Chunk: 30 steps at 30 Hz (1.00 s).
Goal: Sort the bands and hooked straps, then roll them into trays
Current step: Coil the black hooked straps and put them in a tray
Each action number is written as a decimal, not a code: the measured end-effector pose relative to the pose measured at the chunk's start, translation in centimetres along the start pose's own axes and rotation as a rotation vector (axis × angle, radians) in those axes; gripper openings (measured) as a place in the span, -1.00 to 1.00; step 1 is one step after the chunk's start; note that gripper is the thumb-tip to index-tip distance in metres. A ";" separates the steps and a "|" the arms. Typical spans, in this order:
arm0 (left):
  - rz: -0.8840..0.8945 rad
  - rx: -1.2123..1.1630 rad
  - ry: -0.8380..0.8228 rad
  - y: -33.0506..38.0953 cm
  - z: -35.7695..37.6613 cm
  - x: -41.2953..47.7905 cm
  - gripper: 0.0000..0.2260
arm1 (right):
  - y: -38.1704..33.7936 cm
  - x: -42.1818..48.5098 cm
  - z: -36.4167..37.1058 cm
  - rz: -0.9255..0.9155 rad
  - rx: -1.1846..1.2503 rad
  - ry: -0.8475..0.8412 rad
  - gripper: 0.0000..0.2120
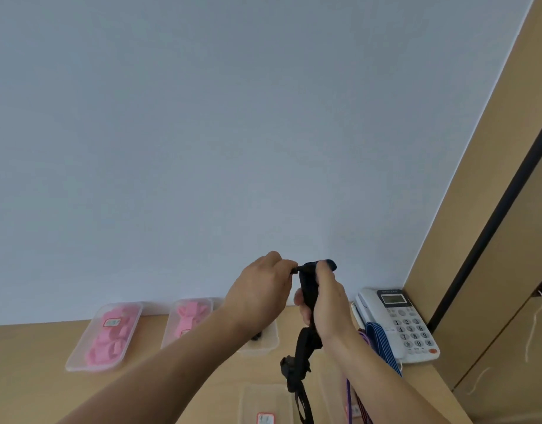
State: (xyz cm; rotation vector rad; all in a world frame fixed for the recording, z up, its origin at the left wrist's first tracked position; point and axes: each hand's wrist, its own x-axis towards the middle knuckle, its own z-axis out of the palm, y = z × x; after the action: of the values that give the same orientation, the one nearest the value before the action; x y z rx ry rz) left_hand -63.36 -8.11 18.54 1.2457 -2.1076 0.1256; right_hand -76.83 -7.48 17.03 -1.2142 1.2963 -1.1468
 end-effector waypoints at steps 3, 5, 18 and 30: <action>0.258 0.186 0.123 -0.9 0.8 -0.6 -0.71 | -0.4 0.6 -0.1 0.050 0.115 0.012 -0.47; 0.219 0.093 0.123 -0.9 1.5 -0.8 -0.64 | -0.4 0.9 -0.4 0.051 0.211 0.014 -0.55; -0.585 -1.100 -0.352 -1.4 0.3 -1.1 -0.88 | 0.9 0.9 -1.2 -0.079 0.125 -0.028 -0.62; 0.208 0.356 -0.215 -2.8 0.9 -2.4 -0.63 | 1.2 0.6 -0.6 0.153 0.015 -0.157 -0.38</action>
State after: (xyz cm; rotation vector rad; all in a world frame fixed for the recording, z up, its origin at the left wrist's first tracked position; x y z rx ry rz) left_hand -60.83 -8.17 15.71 1.2816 -2.4772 0.4978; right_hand -77.51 -8.03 15.84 -1.1499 1.2367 -0.9313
